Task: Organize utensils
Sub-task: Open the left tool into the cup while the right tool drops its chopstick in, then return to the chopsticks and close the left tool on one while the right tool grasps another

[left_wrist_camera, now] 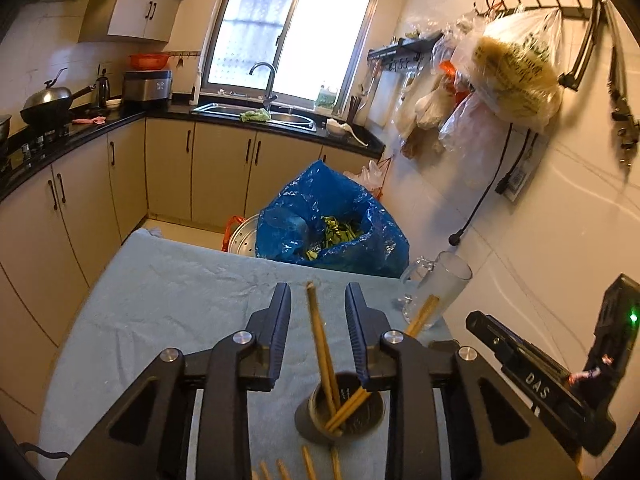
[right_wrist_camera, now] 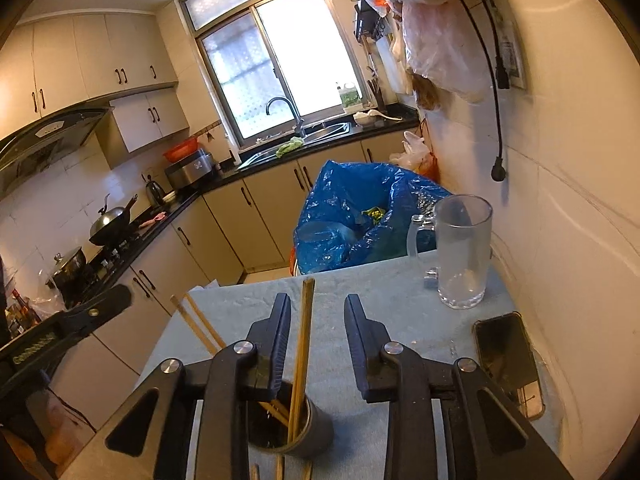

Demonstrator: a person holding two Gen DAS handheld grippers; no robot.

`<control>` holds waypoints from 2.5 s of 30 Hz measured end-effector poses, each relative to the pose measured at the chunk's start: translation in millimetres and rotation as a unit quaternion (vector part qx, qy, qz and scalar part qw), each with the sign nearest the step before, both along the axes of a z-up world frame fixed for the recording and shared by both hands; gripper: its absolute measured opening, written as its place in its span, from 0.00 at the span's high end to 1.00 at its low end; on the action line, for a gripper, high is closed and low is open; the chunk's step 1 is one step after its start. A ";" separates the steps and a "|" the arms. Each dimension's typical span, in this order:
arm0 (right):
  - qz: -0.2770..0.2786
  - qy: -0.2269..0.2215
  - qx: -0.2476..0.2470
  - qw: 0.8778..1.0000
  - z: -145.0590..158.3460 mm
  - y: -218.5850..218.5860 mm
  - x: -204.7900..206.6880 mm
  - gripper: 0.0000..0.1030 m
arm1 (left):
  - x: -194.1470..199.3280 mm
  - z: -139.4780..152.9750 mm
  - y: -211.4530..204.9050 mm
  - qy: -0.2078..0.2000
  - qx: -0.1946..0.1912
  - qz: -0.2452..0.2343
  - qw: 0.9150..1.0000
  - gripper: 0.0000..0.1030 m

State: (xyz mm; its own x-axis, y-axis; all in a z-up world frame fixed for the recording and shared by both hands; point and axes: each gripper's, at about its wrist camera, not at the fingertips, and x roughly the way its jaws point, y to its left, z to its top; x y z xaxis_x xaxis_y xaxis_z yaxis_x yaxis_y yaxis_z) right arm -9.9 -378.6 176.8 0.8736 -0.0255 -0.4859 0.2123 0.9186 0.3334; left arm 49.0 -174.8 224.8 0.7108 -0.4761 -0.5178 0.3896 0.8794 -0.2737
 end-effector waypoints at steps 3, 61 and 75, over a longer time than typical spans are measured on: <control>0.006 0.006 -0.004 1.000 -4.0 6.1 -20.1 0.61 | -20.9 -2.2 24.9 -0.003 -0.005 0.005 1.000 0.61; 0.061 0.218 -0.066 0.972 -183.0 49.0 -79.1 0.91 | -30.1 -210.9 -66.6 0.192 0.194 -0.072 0.959 0.87; 0.090 0.247 -0.040 0.964 -184.1 31.0 -127.0 0.93 | -82.4 -202.7 -50.3 0.244 0.151 -0.135 0.948 0.93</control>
